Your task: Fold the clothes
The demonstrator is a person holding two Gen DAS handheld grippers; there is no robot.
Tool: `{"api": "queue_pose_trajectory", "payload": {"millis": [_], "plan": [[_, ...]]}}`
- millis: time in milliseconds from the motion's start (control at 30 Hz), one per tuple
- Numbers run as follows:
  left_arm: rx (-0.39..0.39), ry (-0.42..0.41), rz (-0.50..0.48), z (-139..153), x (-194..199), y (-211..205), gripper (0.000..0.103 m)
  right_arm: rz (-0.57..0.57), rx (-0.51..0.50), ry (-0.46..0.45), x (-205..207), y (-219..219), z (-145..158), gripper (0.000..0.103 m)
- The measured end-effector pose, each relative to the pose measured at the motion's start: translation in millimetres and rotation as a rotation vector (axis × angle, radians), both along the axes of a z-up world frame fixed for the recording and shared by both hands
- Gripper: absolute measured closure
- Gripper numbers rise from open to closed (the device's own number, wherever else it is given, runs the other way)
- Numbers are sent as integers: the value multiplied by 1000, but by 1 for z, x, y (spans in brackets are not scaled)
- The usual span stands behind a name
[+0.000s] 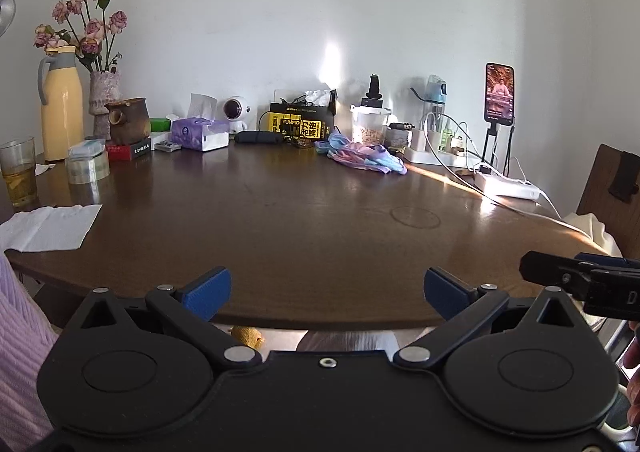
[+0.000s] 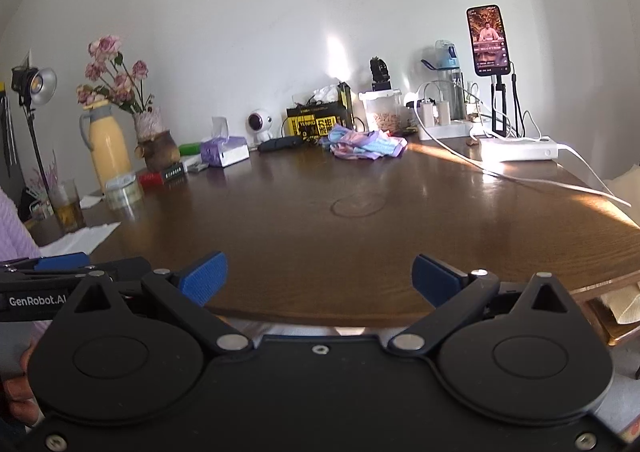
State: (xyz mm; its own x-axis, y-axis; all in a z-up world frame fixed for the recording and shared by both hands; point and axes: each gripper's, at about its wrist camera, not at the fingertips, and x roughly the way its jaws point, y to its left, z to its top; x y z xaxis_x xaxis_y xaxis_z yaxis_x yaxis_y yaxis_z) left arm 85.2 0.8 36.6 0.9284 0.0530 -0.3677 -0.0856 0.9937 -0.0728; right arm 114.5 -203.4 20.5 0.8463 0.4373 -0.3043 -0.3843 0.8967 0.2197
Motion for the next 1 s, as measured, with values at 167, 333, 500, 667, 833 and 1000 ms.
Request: {"api": "queue_pose_trajectory", "payload": {"millis": [167,333,500,667,833,1000], "plan": [[-12,-1,-6,16,33,0,0,33,61,-11,28,-9,10,2],[6,-12,-23,25,64,5,0,56,-4,0,59,-9,14,2],[29,-37,-48,33,103,10,0,70,1,5,98,-11,22,2],[29,-47,-60,36,137,14,0,9,-84,-16,133,-1,28,2],[35,-64,-67,40,169,22,0,1,-115,-11,181,6,36,2],[139,-71,-86,51,228,26,0,61,-204,-15,248,30,49,2]]}}
